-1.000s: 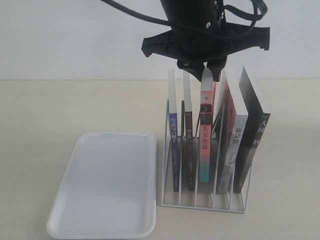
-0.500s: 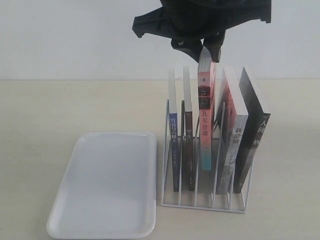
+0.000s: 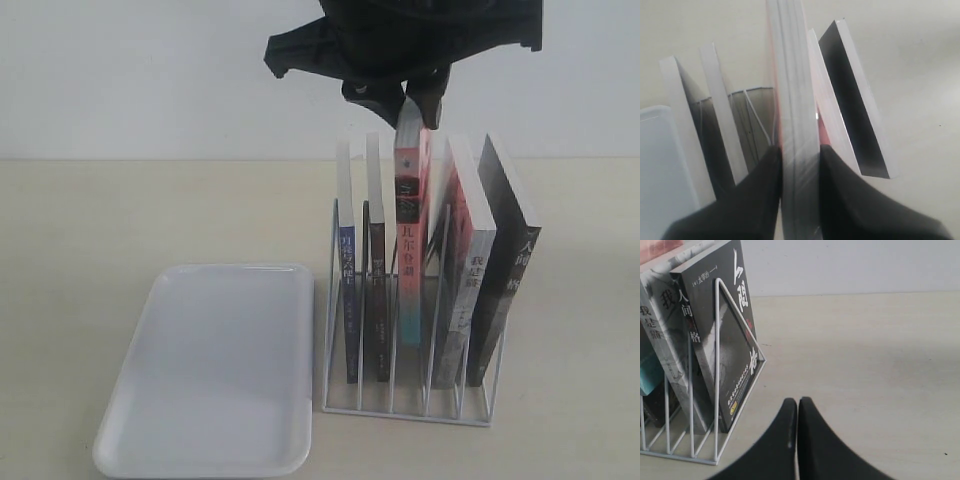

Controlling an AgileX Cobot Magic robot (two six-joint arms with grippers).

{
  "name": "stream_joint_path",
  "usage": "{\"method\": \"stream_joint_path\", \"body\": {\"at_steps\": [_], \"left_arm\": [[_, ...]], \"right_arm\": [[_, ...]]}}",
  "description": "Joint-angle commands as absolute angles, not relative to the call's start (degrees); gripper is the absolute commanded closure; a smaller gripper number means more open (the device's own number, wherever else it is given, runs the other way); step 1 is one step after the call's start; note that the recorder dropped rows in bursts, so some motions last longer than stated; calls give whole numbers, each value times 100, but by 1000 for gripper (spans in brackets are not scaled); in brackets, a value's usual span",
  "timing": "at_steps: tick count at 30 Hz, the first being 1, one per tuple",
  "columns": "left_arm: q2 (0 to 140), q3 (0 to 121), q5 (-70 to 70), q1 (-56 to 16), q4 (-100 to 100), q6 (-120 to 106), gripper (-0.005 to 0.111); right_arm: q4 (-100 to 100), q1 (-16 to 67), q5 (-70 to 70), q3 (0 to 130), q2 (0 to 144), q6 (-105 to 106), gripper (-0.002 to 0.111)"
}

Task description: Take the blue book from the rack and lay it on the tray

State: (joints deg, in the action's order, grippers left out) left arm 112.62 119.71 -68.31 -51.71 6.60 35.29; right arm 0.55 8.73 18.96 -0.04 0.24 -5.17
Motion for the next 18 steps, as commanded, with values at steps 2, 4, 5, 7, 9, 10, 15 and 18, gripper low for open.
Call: {"method": "stream_joint_path", "body": {"at_steps": [2,4,5,7,9,10,15,18], "left_arm": [[11402,12013,-6746,-5208,637,3487,103],[11504,12013,-6733,-5232,623,3487,103],[11547,12013,-6719,-5246,636,3487,103],[11622,12013,-6678,-5268,661,3444,103],[11672,12002,-6691,-5268,661,3439,103],[11682,12002,-6715,-5268,661,3439,103],[11758,11979,-6730,-5268,725,3334,103],[11782,11956,-6692,-5268,735,3359,103]], "right_arm": [[76,858,1857,0,0,-521,108],[76,858,1857,0,0,-521,108],[76,858,1857,0,0,-521,108],[76,858,1857,0,0,-521,108],[76,858,1857,0,0,-521,108],[76,858,1857,0,0,-521,108],[76,858,1857,0,0,-521,108],[76,858,1857,0,0,-521,108]]}}
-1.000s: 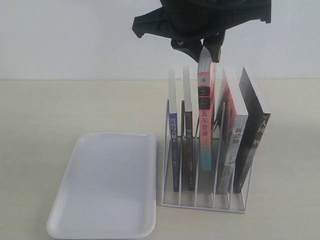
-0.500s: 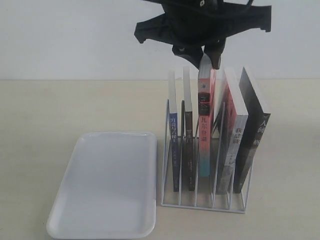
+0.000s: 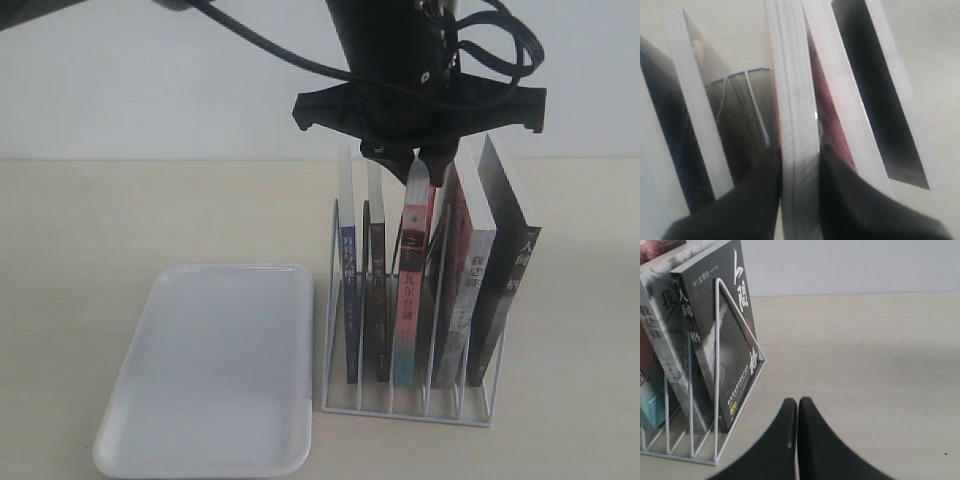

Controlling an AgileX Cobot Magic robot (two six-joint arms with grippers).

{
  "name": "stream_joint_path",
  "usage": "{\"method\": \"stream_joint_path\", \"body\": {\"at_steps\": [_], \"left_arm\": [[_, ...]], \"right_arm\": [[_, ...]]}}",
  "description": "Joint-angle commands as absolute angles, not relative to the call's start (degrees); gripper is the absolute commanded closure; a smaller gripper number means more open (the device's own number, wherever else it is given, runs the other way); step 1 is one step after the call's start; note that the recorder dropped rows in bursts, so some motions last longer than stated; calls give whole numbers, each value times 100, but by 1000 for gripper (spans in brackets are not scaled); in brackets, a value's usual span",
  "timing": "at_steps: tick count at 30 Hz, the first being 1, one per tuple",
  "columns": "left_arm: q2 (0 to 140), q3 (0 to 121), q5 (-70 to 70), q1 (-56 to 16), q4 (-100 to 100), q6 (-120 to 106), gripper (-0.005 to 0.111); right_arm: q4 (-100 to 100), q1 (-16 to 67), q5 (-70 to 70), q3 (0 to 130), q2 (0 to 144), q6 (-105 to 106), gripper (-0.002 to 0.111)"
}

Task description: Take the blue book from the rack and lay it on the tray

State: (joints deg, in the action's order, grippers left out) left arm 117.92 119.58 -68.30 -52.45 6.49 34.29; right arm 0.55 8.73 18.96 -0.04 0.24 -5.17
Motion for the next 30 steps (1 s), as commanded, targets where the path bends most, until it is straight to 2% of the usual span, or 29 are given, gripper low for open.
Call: {"method": "stream_joint_path", "body": {"at_steps": [1,20,22,24,25,26,28,30], "left_arm": [[11782,11956,-6692,-5268,735,3359,103],[11986,11956,-6718,-5268,818,3373,102],[11986,11956,-6730,-5268,818,3358,91],[11986,11956,-6744,-5268,818,3357,69],[11986,11956,-6765,-5268,818,3357,52],[11986,11956,-6799,-5268,818,3357,41],[11952,11976,-6912,-5268,818,3313,35],[11889,12097,-6994,-5268,818,3313,36]], "right_arm": [[76,858,1857,0,0,-521,108],[76,858,1857,0,0,-521,108],[76,858,1857,0,0,-521,108],[76,858,1857,0,0,-521,108],[76,858,1857,0,0,-521,108],[76,858,1857,0,0,-521,108],[76,858,1857,0,0,-521,108],[76,858,1857,0,0,-521,108]]}}
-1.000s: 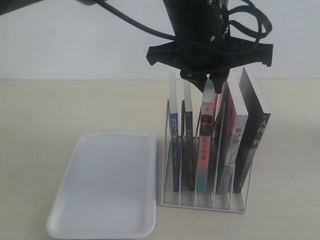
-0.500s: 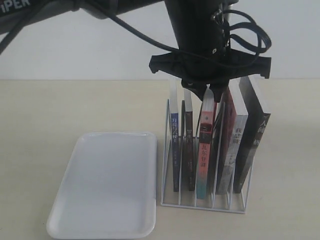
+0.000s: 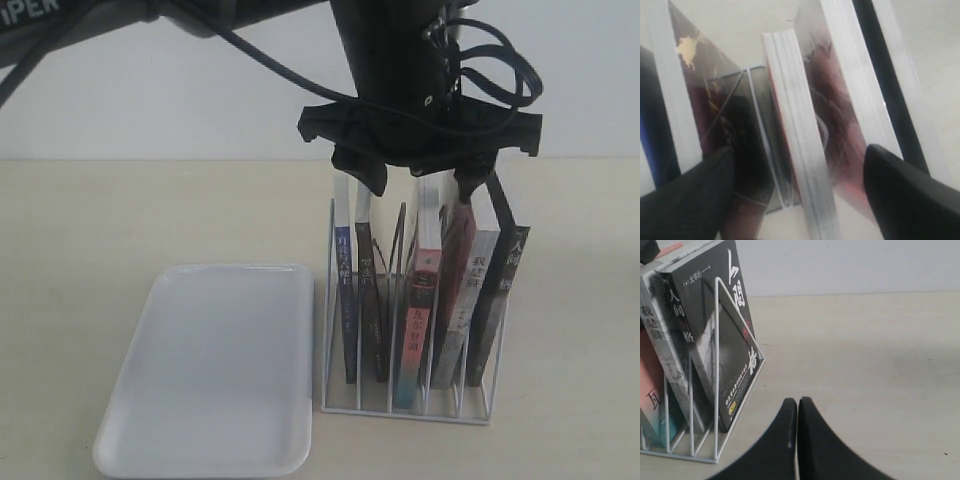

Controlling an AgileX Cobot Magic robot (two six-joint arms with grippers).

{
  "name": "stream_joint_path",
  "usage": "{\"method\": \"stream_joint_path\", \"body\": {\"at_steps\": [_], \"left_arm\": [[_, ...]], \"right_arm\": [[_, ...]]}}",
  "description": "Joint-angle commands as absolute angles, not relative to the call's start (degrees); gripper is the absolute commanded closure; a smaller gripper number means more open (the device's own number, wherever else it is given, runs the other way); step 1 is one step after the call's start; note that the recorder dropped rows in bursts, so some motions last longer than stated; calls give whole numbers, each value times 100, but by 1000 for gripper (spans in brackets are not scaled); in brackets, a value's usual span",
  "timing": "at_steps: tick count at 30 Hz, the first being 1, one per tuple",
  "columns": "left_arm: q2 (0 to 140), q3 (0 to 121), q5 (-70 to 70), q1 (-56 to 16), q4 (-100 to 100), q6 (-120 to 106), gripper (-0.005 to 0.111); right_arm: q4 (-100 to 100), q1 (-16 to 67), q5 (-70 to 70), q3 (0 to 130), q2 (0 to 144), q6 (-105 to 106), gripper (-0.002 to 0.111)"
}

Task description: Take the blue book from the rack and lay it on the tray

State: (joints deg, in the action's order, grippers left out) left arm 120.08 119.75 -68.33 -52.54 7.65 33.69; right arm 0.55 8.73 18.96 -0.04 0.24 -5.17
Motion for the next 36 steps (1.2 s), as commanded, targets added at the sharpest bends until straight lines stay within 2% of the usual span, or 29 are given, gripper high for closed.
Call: {"method": "stream_joint_path", "body": {"at_steps": [1,7,14,36], "left_arm": [[11845,12174,-6994,-5268,792,3313,36],[11710,12652,-6939,-5268,381,3313,36],[11900,12652,-6246,-5268,-544,2983,36],[12299,12652,-5953,-5268,-1114,2756,36]], "right_arm": [[76,858,1857,0,0,-521,108],[76,858,1857,0,0,-521,108],[76,858,1868,0,0,-521,108],[76,858,1868,0,0,-521,108]]}}
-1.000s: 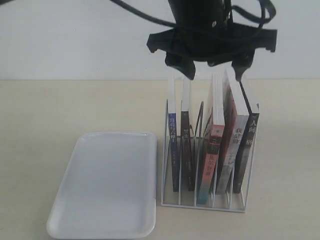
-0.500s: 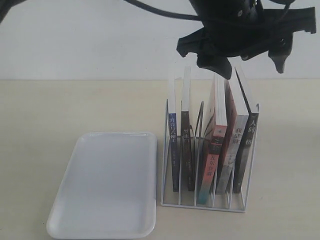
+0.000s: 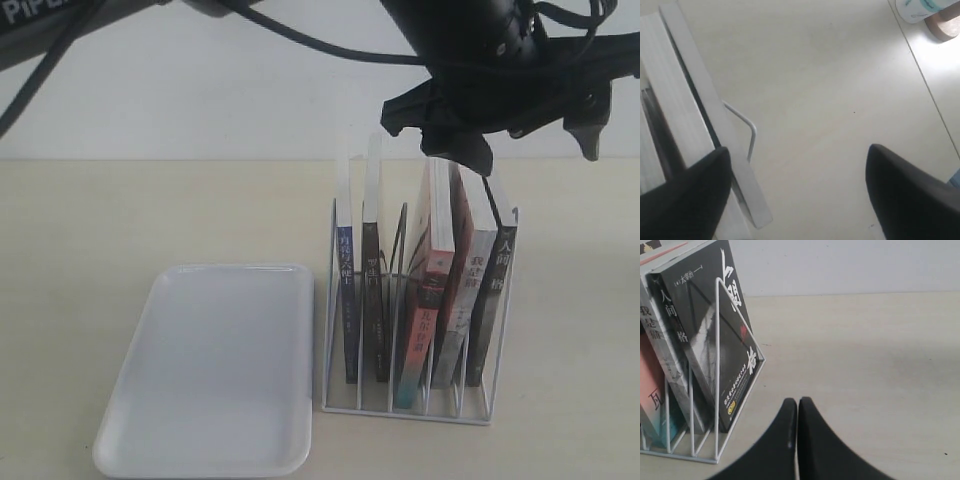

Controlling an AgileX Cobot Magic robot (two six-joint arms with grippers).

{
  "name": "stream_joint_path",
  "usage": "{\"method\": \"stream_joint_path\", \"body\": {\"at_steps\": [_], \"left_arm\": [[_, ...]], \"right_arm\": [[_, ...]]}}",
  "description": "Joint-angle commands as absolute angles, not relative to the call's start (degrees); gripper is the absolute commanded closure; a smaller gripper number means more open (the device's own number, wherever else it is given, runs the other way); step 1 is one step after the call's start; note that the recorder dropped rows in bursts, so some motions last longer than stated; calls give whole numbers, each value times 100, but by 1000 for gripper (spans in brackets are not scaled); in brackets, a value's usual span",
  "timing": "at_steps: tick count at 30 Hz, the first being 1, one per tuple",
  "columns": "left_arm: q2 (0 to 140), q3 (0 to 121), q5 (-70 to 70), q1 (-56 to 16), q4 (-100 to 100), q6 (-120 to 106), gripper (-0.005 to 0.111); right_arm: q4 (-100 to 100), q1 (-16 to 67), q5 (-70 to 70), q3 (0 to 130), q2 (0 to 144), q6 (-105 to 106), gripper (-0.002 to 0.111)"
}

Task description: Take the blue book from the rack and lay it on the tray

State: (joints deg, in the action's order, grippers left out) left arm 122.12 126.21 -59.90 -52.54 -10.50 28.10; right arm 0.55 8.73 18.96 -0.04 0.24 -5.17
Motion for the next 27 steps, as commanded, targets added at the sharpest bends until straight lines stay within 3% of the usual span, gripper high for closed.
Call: {"method": "stream_joint_path", "body": {"at_steps": [1,27], "left_arm": [[12310,12652,-5953,-5268,-1139,2756,36],[12563,12652,-5957,-5268,-1270,2648,36]], "right_arm": [[76,858,1868,0,0,-521,108],[76,858,1868,0,0,-521,108]]}}
